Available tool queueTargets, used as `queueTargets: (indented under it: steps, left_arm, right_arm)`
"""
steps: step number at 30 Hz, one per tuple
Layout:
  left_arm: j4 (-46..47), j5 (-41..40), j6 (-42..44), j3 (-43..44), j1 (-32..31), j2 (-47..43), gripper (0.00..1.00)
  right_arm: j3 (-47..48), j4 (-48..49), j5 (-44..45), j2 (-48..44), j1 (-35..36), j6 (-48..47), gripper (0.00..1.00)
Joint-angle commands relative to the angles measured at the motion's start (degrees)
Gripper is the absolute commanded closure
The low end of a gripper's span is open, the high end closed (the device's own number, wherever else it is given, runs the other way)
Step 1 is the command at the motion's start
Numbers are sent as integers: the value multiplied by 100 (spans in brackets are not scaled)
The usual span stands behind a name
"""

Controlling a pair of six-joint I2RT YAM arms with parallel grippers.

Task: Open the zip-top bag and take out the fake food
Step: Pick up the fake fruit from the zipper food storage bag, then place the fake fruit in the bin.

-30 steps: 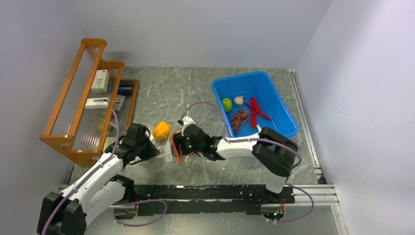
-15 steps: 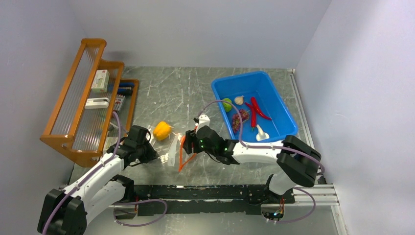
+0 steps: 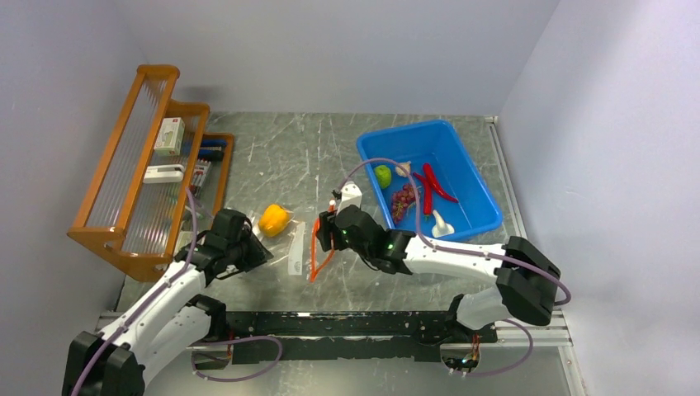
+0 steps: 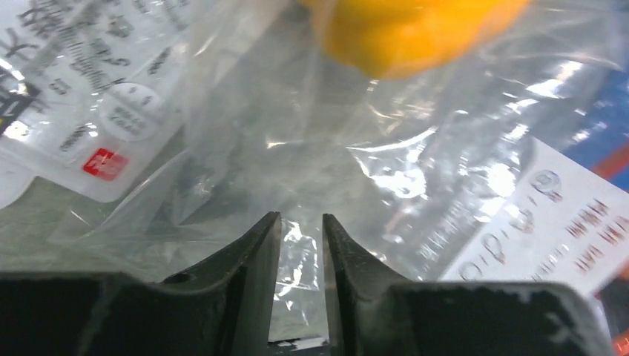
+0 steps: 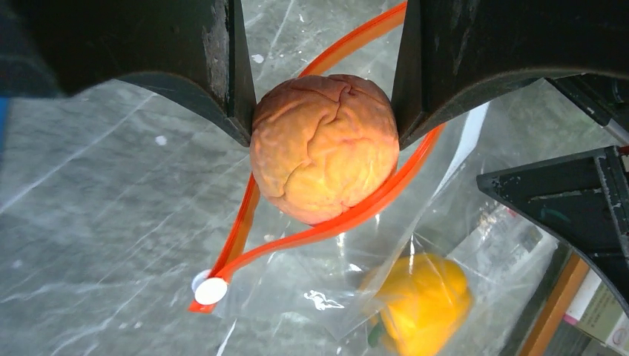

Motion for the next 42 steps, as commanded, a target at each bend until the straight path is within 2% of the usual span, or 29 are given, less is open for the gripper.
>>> queueTargets:
  steps: [1,3,5,11,13,15,19,21,22,24,26,28,35,42]
  left_arm:
    - [-46,449,190,469,32,-310,56]
    - [-156,430,281,657,32,-479,42]
    - [-340,302,436,940,32,-632,33]
    - [-1072,-462,1028,1834,32,-595,27]
    - [-1228,-619,1162,1967,32,-542,26]
    - [-1306,-747,1376,2097,32,-543,18]
    - [-1074,-838,1976,2315,32,-642,0]
    - [-892,-836,2253,2400,32,-597,1]
    - [-719,-889,2600,2517,32,-433,1]
    - [-727,-1125,2950,2616,32,-263,1]
    - [-740,-1735,3007,2572,33,-194,1]
    - [-558,-1968,3050,2317,32,-253,1]
    - [-628,-2305,2885,2264,32,-611,1]
    - [-655,-2018,2918,2325,32,-267,1]
  right_arm:
    - [640,-1069,575,-256,5,-472,52]
    - [736,-1522,986,-356,1,-419,52]
    - [694,-1778,1342,-575,5,-405,52]
    - [437,-2171,2229,-1507,-3,-696,53]
    - [443,-2381,2633,-1735,-7,-705,56]
    - [414,-2493,2955,-1974,-41,-661,57]
    - [264,-2155,2912,-2421,-359,-1085,56]
    - [279,-2103,2633,-2501,-763,-1170,56]
    - [316,-2118,2071,-2485,-1643,-1131,55]
    - [398,-2226,1417,-2327,-2412,-958,55]
    - [516,-2324,556,-1998,-3108,-836,54]
    - [585,-2340,-201,-1663,-3717,-771,54]
    - [811,-2167,-1372,-834,-4865,-886,53]
    - [1220,-1500,-1867,-8,-5133,-888,50]
